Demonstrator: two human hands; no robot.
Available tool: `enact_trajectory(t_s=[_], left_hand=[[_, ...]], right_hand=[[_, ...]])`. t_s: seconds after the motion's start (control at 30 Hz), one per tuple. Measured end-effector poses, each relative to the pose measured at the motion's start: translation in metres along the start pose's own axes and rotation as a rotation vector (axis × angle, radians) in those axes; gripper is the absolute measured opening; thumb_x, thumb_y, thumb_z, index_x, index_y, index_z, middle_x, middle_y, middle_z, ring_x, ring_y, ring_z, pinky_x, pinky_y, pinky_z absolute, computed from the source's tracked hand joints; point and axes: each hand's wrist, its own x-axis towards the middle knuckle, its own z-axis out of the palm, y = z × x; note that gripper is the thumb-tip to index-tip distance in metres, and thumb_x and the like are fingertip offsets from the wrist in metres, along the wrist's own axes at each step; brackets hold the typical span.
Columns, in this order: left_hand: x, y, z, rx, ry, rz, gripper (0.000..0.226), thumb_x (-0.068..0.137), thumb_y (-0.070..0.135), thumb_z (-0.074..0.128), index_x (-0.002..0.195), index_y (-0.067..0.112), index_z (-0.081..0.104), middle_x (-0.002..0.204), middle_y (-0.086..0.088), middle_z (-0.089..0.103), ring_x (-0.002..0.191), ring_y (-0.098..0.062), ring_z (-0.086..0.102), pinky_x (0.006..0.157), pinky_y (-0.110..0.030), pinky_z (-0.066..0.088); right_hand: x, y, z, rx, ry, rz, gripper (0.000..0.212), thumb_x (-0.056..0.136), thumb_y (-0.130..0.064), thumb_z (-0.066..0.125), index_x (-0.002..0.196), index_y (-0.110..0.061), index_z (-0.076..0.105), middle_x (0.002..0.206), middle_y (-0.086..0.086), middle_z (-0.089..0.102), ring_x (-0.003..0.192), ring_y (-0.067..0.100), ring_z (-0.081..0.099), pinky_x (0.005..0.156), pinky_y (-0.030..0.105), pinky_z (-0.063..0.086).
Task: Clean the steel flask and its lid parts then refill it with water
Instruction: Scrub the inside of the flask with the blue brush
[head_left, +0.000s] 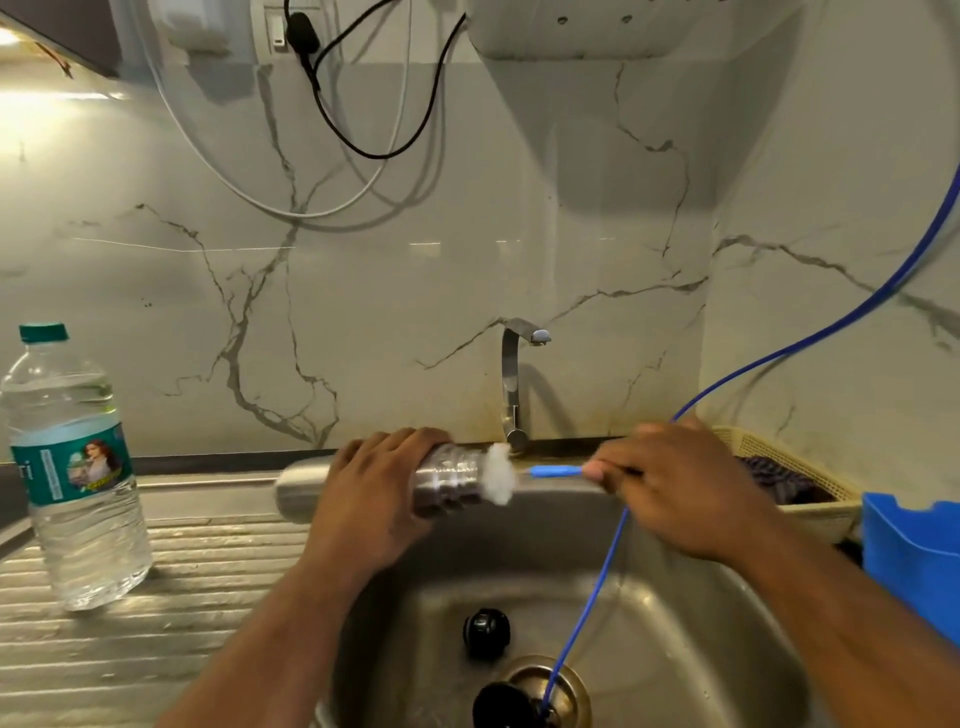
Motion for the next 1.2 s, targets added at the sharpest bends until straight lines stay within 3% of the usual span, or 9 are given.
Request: enact_trajectory(t_s=[0.1, 0.2, 0.33, 0.53, 0.63, 0.8, 0.97, 1.1, 1.2], left_hand=[[-0.003, -0.02, -0.003, 0.018, 0.038, -0.089, 0.076, 0.061, 0.038, 0.092, 0.125, 0.042, 0.05, 0.119, 0.012, 0.064, 0.112, -0.017, 0.06, 0.11, -0.046, 0.04], [-0.002, -0.013, 0.003, 0.08, 0.062, -0.041, 0.074, 0.06, 0.033, 0.093, 0.121, 0.04, 0.051, 0.114, 0.012, 0.065, 0.108, -0.017, 0.061, 0.108, -0.046, 0.041], [-0.004, -0.015, 0.005, 0.058, 0.092, -0.047, 0.071, 0.059, 0.032, 0.094, 0.118, 0.037, 0.055, 0.111, 0.011, 0.065, 0.105, -0.018, 0.061, 0.105, -0.044, 0.039], [0.0, 0.015, 0.007, 0.044, 0.013, 0.129, 0.072, 0.065, 0.034, 0.089, 0.126, 0.041, 0.051, 0.124, 0.014, 0.064, 0.116, -0.013, 0.057, 0.112, -0.044, 0.038], [-0.001, -0.004, 0.003, 0.02, 0.027, 0.014, 0.078, 0.062, 0.035, 0.091, 0.127, 0.041, 0.05, 0.122, 0.012, 0.063, 0.114, -0.015, 0.058, 0.11, -0.046, 0.04], [-0.002, -0.012, -0.001, 0.06, 0.057, -0.033, 0.071, 0.062, 0.035, 0.091, 0.123, 0.038, 0.054, 0.117, 0.012, 0.065, 0.11, -0.017, 0.06, 0.108, -0.045, 0.041], [0.002, 0.021, 0.005, 0.078, 0.011, 0.164, 0.065, 0.069, 0.033, 0.084, 0.125, 0.044, 0.053, 0.125, 0.017, 0.062, 0.119, -0.011, 0.055, 0.115, -0.043, 0.035], [0.001, 0.01, 0.006, 0.034, -0.002, 0.044, 0.076, 0.067, 0.037, 0.086, 0.132, 0.044, 0.046, 0.128, 0.017, 0.059, 0.118, -0.01, 0.053, 0.112, -0.041, 0.037], [0.0, 0.007, 0.004, 0.027, 0.007, -0.001, 0.074, 0.068, 0.037, 0.085, 0.131, 0.043, 0.045, 0.125, 0.016, 0.058, 0.116, -0.012, 0.053, 0.11, -0.041, 0.039]], right_hand=[[-0.003, 0.027, -0.013, 0.004, 0.036, 0.067, 0.028, 0.098, -0.053, 0.05, 0.074, -0.044, 0.059, 0.065, -0.015, 0.059, 0.074, 0.01, 0.052, 0.075, 0.037, 0.034], [0.001, 0.014, -0.003, -0.025, 0.025, 0.031, 0.03, 0.098, -0.051, 0.049, 0.084, -0.034, 0.07, 0.068, -0.011, 0.062, 0.075, 0.011, 0.053, 0.077, 0.036, 0.035], [0.002, 0.015, 0.0, 0.04, -0.002, 0.087, 0.028, 0.1, -0.051, 0.05, 0.075, -0.041, 0.058, 0.062, -0.015, 0.055, 0.064, 0.007, 0.046, 0.073, 0.033, 0.03], [-0.003, -0.023, 0.016, 0.202, -0.296, 0.096, 0.039, 0.101, -0.049, 0.052, 0.068, -0.031, 0.06, 0.062, -0.011, 0.059, 0.062, 0.004, 0.054, 0.061, 0.026, 0.041], [-0.002, -0.005, 0.004, 0.099, -0.21, 0.143, 0.041, 0.1, -0.054, 0.048, 0.072, -0.026, 0.06, 0.064, -0.009, 0.059, 0.066, 0.006, 0.056, 0.064, 0.032, 0.043], [-0.001, 0.006, -0.011, 0.006, -0.13, 0.087, 0.04, 0.099, -0.055, 0.047, 0.061, -0.04, 0.045, 0.057, -0.016, 0.05, 0.061, 0.005, 0.049, 0.068, 0.027, 0.031], [-0.003, -0.034, 0.013, -0.019, -0.385, 0.049, 0.042, 0.104, -0.056, 0.041, 0.067, -0.034, 0.044, 0.071, -0.009, 0.053, 0.069, 0.005, 0.047, 0.077, 0.033, 0.03], [0.002, -0.034, 0.015, -0.165, -0.088, 0.03, 0.031, 0.104, -0.057, 0.037, 0.097, -0.038, 0.06, 0.086, -0.012, 0.067, 0.082, 0.011, 0.059, 0.088, 0.038, 0.037], [0.003, -0.046, 0.033, -0.29, 0.179, -0.025, 0.025, 0.088, -0.043, 0.074, 0.111, -0.035, 0.069, 0.09, -0.013, 0.073, 0.081, 0.013, 0.066, 0.087, 0.04, 0.034]])
